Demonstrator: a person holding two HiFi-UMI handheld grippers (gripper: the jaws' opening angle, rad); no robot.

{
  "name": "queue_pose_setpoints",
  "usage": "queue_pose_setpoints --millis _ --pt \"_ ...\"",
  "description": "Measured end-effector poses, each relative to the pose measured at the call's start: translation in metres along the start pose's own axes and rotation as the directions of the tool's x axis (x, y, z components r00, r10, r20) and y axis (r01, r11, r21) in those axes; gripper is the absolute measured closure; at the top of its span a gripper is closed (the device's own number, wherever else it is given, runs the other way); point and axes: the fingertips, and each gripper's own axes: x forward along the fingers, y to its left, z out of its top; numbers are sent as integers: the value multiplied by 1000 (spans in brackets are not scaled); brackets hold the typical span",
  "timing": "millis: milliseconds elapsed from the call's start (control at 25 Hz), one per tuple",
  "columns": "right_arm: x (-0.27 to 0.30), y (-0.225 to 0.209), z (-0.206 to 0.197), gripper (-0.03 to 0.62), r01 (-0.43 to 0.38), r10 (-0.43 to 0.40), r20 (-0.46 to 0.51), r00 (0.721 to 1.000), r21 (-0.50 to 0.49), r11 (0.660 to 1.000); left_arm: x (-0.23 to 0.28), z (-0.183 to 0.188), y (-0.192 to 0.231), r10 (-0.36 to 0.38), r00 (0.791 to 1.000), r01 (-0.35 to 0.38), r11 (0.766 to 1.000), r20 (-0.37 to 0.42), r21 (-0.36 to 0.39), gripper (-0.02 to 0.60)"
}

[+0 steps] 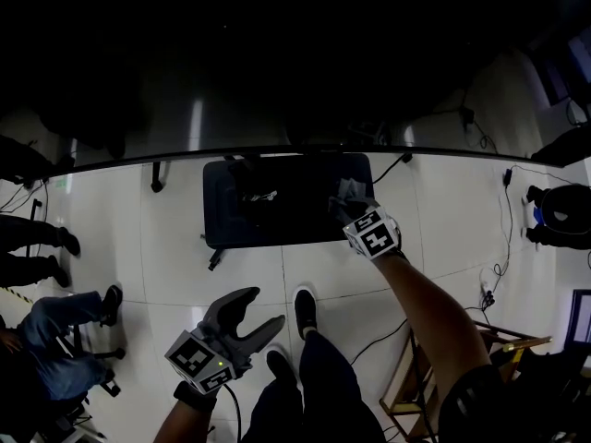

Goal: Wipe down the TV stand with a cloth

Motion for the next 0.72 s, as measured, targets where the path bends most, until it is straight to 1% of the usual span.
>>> queue_pose_setpoints --millis 160,320,520,720 --pt "36 43 55 556 -90 92 46 995 -51 995 -6 2 8 22 1000 -22 1000 13 -8 275" --pt "72 76 85 556 -154 158 34 987 -104 983 -15 2 19 58 998 -58 998 27 -27 275" --pt "103 95 96 556 -188 188 -14 982 -146 971 -27 -2 31 103 994 -101 994 44 -51 275" --pt "112 86 78 556 -186 180 -51 982 -150 971 -31 -7 36 120 992 -117 991 42 -64 275"
